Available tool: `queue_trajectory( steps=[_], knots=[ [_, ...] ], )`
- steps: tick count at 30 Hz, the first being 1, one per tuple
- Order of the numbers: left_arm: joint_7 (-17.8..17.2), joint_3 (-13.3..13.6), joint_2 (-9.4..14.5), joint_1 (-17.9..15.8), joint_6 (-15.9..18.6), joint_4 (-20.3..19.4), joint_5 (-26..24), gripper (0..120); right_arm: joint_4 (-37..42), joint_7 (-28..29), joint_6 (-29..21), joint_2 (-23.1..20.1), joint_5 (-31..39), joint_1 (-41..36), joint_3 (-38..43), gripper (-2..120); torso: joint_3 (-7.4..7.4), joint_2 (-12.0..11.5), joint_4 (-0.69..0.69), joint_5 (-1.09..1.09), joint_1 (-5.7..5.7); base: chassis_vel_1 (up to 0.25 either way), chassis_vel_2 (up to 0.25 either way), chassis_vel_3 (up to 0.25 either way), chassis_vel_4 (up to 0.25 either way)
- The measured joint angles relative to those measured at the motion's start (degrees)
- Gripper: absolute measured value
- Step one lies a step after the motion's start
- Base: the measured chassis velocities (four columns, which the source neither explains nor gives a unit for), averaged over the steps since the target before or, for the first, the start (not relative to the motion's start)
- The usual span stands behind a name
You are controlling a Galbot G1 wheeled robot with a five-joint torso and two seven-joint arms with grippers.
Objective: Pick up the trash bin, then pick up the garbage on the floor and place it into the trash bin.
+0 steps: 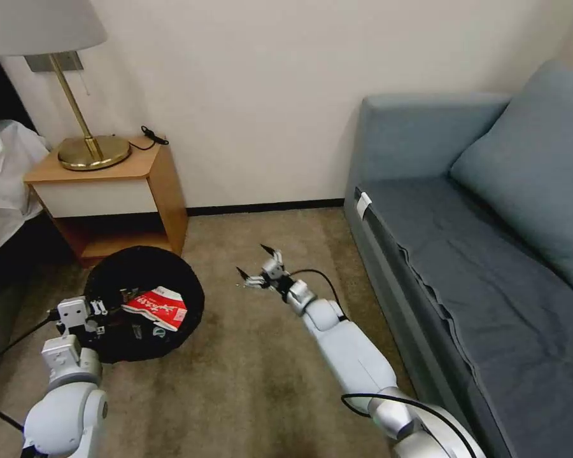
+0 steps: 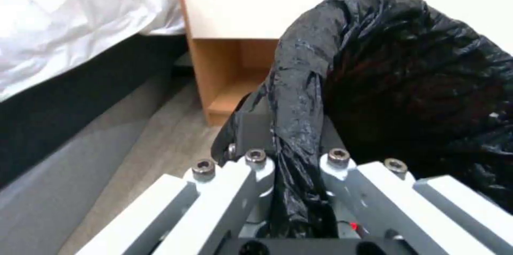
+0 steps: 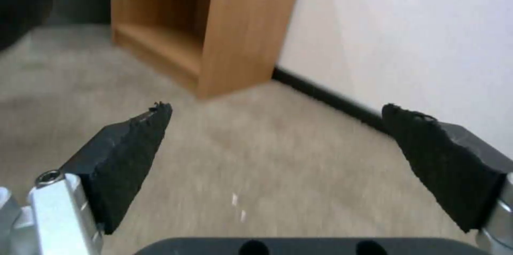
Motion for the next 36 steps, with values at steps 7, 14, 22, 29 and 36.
queue_trajectory(
  steps=[7,14,22,29,36],
  knots=[
    [-4.85,-1.62,-0.03,-1.18,-0.18,1.63,-8.81,4,-2.05,0.2,0.81,0.02,-3.17,-1.03,2.37,100,0.0,0.0,0.0,-0.01,0.0,0.0,0.0,0.0,0.0],
    [-6.89,-2.84,0.4,-1.27,-2.48,2.94,-21.32,4,-4.13,0.76,2.19,0.01,-7.72,-1.81,4.49,100,0.0,0.0,0.0,-0.01,0.0,0.0,0.0,0.0,0.0],
    [-6.59,-1.74,-0.28,-2.82,-14.24,8.86,-33.37,4,-3.68,1.1,2.8,0.01,-9.73,-2.99,4.71,100,0.0,0.0,-0.01,0.0,0.0,0.0,0.0,0.0,0.0],
    [-6.92,-0.33,-1.56,-3.62,-16.35,14.17,-38.2,4,-2.75,1.1,2.94,0.01,-10.24,-3.55,4.03,100,0.0,0.0,0.01,-0.02,0.0,0.0,0.0,0.0,0.0],
    [-7.52,-0.09,-1.69,-4.85,-15.67,16.34,-38.66,4,-2.54,1.01,3.13,0.01,-10.38,-3.61,3.5,100,0.0,0.0,0.0,-0.01,0.0,0.0,0.0,0.0,0.0]
  ],
)
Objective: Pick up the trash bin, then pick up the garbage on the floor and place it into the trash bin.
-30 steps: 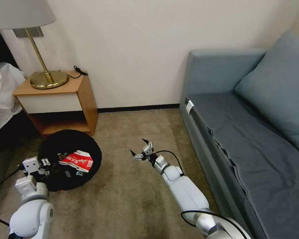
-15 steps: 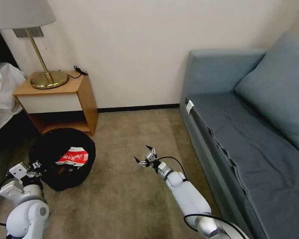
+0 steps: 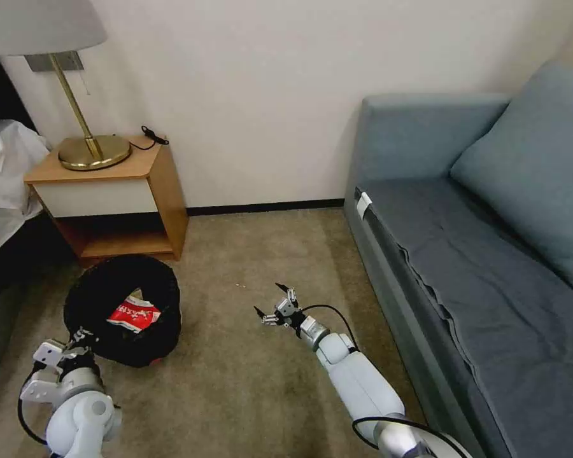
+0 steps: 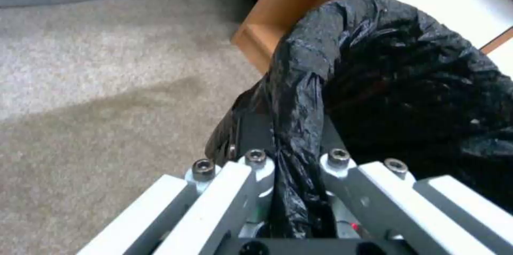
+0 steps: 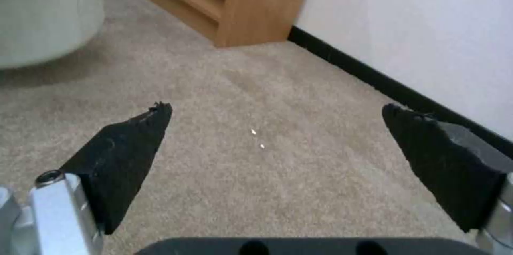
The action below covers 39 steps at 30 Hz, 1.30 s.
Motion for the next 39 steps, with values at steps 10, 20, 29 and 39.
queue_trajectory(
  steps=[10,20,29,39],
  knots=[
    [-1.83,0.22,-0.17,-0.67,2.53,1.65,0.99,24,0.03,-0.28,0.4,0.0,0.0,-0.23,-0.06,100,0.0,0.0,-0.01,0.01,0.0,0.0,0.0,0.0,0.0],
    [-2.23,-0.54,0.24,-0.07,2.77,0.09,5.58,57,-0.07,-1.06,0.6,0.0,0.17,-0.3,-0.08,100,0.0,0.0,-0.01,0.0,0.0,0.0,0.0,0.0,0.0],
    [-2.67,-1.86,1.49,2.54,3.95,-3.04,17.25,92,-0.3,-1.12,0.55,0.0,0.97,-0.29,-0.1,100,0.0,0.0,-0.01,0.0,0.0,0.0,0.0,0.0,0.0],
    [4.67,-1.28,4.47,5.11,-1.24,-7.39,37.92,100,1.86,1.51,-1.42,0.0,8.07,-0.67,-1.04,100,0.0,0.0,-0.01,0.0,0.0,0.0,0.0,0.0,0.0]
  ],
)
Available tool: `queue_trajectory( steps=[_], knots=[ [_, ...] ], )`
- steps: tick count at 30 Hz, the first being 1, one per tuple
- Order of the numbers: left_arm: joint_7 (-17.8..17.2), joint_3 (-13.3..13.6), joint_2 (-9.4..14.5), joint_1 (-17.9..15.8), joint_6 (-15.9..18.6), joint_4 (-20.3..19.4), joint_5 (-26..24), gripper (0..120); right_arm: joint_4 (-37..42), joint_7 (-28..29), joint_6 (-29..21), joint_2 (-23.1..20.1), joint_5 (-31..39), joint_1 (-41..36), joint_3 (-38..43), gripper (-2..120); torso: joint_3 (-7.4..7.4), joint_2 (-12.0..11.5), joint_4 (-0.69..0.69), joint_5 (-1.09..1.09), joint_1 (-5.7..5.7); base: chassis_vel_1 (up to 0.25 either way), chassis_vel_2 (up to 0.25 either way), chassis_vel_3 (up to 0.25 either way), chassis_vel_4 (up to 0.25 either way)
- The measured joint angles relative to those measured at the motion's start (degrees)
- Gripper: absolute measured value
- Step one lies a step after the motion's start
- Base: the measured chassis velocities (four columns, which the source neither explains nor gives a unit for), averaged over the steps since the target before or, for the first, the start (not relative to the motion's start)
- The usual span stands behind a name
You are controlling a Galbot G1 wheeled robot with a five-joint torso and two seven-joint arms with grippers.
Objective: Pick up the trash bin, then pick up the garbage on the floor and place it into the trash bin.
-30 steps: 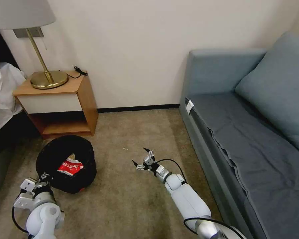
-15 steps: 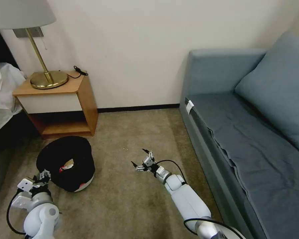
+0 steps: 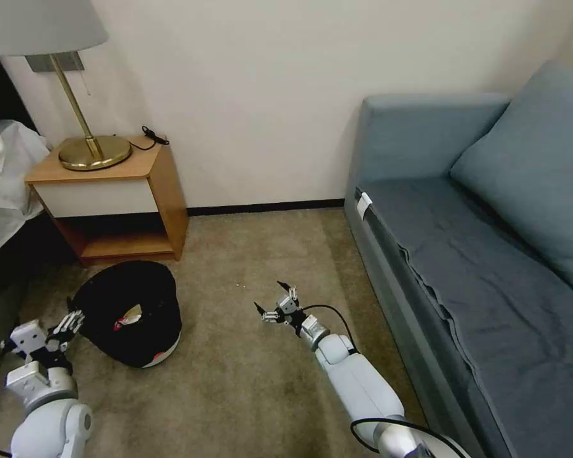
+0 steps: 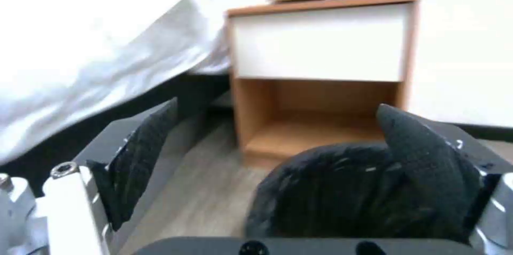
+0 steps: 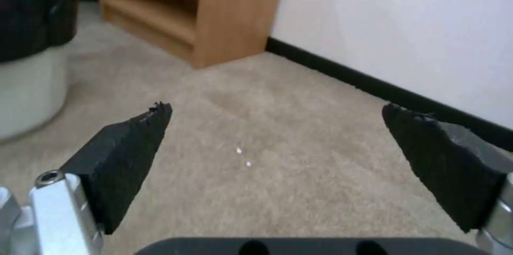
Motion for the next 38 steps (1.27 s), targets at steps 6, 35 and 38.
queue_trajectory(
  steps=[6,35,38],
  knots=[
    [3.1,3.79,0.94,-2.09,-0.06,1.61,4.32,100,2.35,2.18,-2.61,0.0,8.66,-0.4,-1.27,100,0.0,0.0,0.0,0.0,0.0,0.0,0.0,0.0,0.0],
    [4.21,11.02,-1.51,-5.42,-0.45,6.69,8.89,100,5.3,2.9,-4.28,0.0,17.42,-0.12,0.05,100,0.0,0.0,0.0,0.0,0.0,0.0,0.0,0.0,0.0],
    [4.19,10.99,-1.51,-5.41,-0.45,6.67,8.85,100,5.31,2.89,-4.26,0.0,17.37,-0.11,0.05,100,0.0,0.0,0.0,0.0,0.0,0.0,0.0,0.0,0.0]
  ],
)
